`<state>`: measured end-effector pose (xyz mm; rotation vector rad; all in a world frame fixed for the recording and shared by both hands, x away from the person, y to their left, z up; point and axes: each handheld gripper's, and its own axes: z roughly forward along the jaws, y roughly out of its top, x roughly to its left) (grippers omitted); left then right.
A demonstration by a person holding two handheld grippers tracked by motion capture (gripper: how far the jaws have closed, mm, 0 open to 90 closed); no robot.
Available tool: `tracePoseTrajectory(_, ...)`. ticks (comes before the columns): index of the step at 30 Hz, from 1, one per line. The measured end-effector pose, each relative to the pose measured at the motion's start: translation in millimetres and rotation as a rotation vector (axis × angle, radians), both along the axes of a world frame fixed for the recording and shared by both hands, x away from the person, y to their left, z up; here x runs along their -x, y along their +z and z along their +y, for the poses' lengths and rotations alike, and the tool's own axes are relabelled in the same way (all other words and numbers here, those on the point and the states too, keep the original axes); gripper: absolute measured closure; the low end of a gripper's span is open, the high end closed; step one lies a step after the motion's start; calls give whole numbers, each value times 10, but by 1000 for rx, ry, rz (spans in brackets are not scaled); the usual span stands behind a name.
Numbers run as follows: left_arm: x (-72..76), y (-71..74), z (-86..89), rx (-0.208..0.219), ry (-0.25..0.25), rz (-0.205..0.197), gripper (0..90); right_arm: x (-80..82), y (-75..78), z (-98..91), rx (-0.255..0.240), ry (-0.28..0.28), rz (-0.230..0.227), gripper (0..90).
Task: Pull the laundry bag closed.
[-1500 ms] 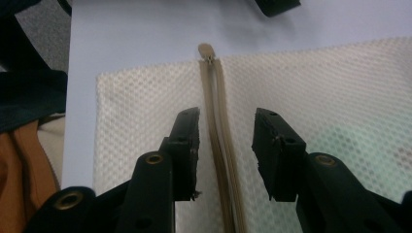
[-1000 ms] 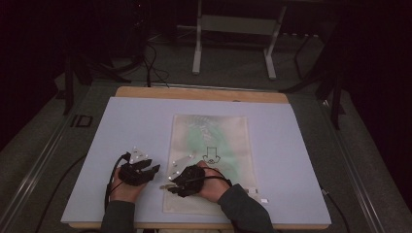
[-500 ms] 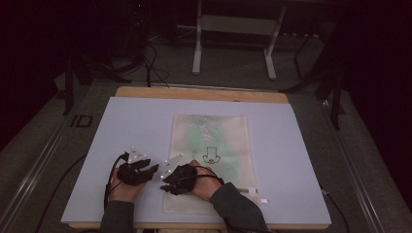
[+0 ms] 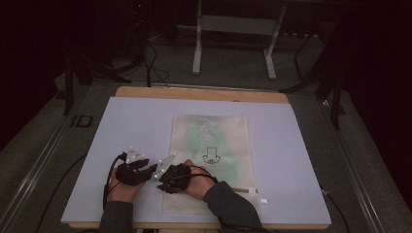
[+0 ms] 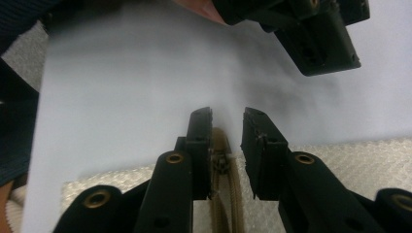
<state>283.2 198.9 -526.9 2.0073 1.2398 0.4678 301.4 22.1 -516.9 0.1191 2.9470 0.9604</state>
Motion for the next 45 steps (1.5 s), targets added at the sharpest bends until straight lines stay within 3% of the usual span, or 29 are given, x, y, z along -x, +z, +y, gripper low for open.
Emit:
tracePoseTrajectory(9, 1, 2, 19, 3, 6, 0, 576, -33, -45, 38, 11, -7, 19, 761)
tracePoseTrajectory(16, 3, 4, 17, 0, 5, 0, 576, 9, -37, 38, 14, 16, 7, 808)
tracePoseTrajectory(21, 5, 6, 25, 4, 9, -2, 576, 25, 68, -19, -42, 17, 1, 808)
tracePoseTrajectory(30, 13, 10, 17, 4, 9, -6, 576, 48, 157, -180, -63, 13, -8, 808)
tracePoseTrajectory(37, 16, 11, 5, 6, 3, -5, 578, 29, 108, -300, -35, 7, 14, 806)
tracePoseTrajectory(45, 22, 14, -7, 10, -6, -5, 578, -14, 52, -265, -8, 5, 58, 803)
